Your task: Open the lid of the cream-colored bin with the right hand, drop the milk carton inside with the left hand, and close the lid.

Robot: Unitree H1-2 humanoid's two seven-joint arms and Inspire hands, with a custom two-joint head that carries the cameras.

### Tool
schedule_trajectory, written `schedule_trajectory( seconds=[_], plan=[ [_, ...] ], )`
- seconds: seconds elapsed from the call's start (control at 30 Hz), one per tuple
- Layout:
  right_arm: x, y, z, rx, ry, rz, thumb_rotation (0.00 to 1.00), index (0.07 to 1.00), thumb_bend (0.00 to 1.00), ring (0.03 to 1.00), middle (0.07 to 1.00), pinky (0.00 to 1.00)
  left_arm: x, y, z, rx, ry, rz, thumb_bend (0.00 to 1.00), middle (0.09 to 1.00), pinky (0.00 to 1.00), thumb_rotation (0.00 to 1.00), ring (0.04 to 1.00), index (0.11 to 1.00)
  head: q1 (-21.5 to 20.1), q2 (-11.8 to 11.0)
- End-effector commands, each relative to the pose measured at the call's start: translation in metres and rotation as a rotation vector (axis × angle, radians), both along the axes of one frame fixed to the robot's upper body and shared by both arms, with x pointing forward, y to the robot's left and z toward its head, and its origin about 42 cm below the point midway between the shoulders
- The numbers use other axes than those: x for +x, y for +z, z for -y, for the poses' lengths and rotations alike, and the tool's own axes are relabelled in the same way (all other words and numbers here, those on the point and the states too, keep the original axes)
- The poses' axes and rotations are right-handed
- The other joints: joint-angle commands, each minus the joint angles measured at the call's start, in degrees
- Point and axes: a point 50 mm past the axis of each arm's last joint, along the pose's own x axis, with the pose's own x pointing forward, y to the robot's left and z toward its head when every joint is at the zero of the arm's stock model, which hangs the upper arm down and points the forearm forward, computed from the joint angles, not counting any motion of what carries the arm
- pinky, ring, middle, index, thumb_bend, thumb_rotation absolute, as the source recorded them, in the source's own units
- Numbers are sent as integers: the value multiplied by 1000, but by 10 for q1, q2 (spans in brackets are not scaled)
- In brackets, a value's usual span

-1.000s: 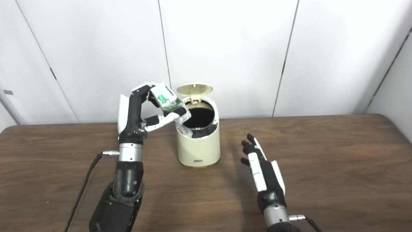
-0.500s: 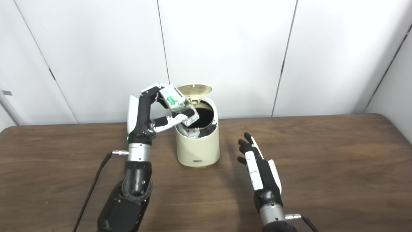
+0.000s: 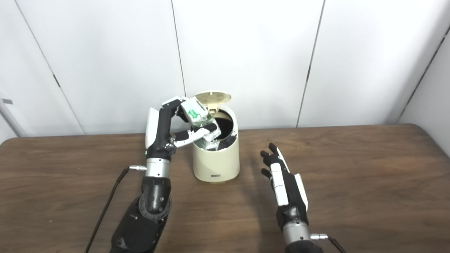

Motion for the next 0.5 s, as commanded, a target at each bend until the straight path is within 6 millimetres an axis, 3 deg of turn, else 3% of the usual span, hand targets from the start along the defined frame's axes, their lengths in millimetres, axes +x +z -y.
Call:
schedule_trajectory(
  seconds=[0.0, 0.47],
  plan=[
    [3, 22, -5, 30, 6, 102, 1000, 933, 578, 917, 880, 870, 7, 39, 15, -39, -30, 140, 478, 513, 391, 0, 439, 472, 3, 0],
    [0, 25, -2, 6, 30, 106, 1000, 917, 587, 895, 864, 862, 14, 34, 20, -31, 73, 255, 480, 502, 430, 0, 455, 466, 7, -1]
  ],
)
